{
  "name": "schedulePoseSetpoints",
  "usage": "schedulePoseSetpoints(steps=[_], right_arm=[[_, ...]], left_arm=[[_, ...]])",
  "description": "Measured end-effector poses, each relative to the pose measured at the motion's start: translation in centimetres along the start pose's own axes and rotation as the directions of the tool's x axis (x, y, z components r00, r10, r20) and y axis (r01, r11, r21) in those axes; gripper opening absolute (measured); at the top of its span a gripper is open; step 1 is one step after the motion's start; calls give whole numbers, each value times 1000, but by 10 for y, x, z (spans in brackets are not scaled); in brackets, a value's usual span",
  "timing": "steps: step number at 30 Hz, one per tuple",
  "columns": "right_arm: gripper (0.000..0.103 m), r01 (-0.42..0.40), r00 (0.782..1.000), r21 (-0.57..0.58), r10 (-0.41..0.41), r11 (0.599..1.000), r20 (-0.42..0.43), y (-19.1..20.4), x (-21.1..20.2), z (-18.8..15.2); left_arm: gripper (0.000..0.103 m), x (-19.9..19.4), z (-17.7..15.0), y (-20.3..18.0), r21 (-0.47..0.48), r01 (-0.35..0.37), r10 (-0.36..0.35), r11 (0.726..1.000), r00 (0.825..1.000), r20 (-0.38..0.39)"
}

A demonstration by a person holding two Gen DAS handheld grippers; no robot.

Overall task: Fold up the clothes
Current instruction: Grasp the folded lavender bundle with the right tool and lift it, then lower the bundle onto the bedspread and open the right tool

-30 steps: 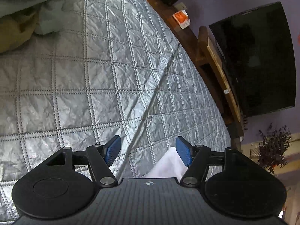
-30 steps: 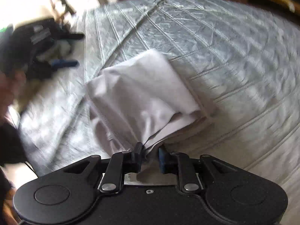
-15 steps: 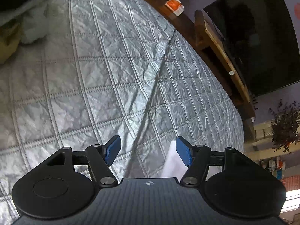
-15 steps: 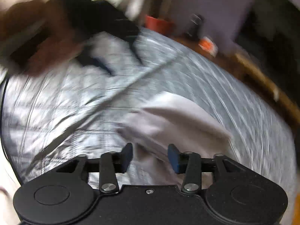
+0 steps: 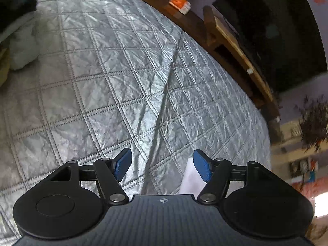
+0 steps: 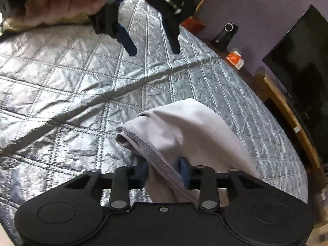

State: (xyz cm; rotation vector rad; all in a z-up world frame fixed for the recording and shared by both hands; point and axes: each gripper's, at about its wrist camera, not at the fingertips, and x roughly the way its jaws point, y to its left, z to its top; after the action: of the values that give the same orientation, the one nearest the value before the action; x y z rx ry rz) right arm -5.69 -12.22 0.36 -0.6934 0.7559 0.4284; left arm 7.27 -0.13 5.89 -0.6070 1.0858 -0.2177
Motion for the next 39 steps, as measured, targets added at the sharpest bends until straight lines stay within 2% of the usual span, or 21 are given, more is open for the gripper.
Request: schedulePoseSetpoints(steps=[3,6,8,10,12,14,16,18,19,20,21,22,23,25,26,27,29,33,34,37,39], right_arm=[[25,-12,1000,-16,13,1000,25,-1,-7,-7],[24,-11,999,-53,13,999,32,-6,-10,-17],[24,-10,1000,-111,13,994,29,-9,-9,-24],[24,-42,996,-246,60,968,64,-10,-17,-39],[24,-68,990,-396,112,916,90,-10,-26,-55],[22,-65,991,-441,109,895,75,-20,-24,-68],[26,-44,997,-344,63,938,43,-40,-17,-66],[36,-22,1000,-233,24,972,8,-59,-11,-64],[44,-23,1000,-121,24,992,2,-66,-14,-61],[51,-24,1000,-8,24,1000,-4,-73,-17,-59],[52,-24,1000,106,25,994,-10,-80,-20,-57],[52,-27,999,221,31,975,-16,-86,-22,-55],[52,-48,998,347,57,937,-17,-91,-25,-58],[53,-86,994,573,109,815,-6,-99,-31,-63],[53,-115,991,638,136,761,16,-101,-33,-67],[52,-141,987,666,155,732,38,-99,-36,-66],[52,-109,992,626,125,772,19,-90,-47,-60],[54,-163,986,722,145,672,88,-101,-41,-52],[58,-158,986,737,149,657,78,-99,-39,-52],[58,-142,985,782,164,607,51,-96,-32,-55],[58,-152,979,818,200,554,46,-98,-29,-60]], left_arm=[[73,6,-4,-18,186,-34,38,982,999,-17],[74,8,-10,-40,392,-74,77,917,997,7],[74,9,-17,-49,485,-81,85,871,996,12],[74,12,-24,-58,565,-81,91,821,996,10],[74,16,-32,-63,620,-75,96,781,995,-1],[74,21,-39,-66,657,-71,106,750,994,-14],[74,23,-42,-69,691,-76,116,719,993,-12],[74,23,-44,-71,728,-104,126,678,992,25],[75,24,-44,-71,740,-113,129,663,991,35],[75,25,-44,-71,741,-108,130,662,991,29],[75,27,-43,-71,741,-102,129,663,991,21],[75,26,-43,-72,748,-93,124,657,992,15],[75,26,-44,-72,756,-83,117,650,993,8],[75,25,-45,-72,771,-63,104,634,995,-5],[75,25,-45,-73,778,-53,98,626,995,-12],[76,25,-46,-73,785,-42,92,618,996,-18],[77,24,-47,-73,799,-22,80,601,996,-32],[76,23,-49,-74,824,18,56,566,997,-60],[76,22,-50,-74,830,28,50,557,996,-68],[76,24,-53,-75,852,51,36,520,996,-82],[76,25,-56,-76,868,63,29,492,996,-89]])
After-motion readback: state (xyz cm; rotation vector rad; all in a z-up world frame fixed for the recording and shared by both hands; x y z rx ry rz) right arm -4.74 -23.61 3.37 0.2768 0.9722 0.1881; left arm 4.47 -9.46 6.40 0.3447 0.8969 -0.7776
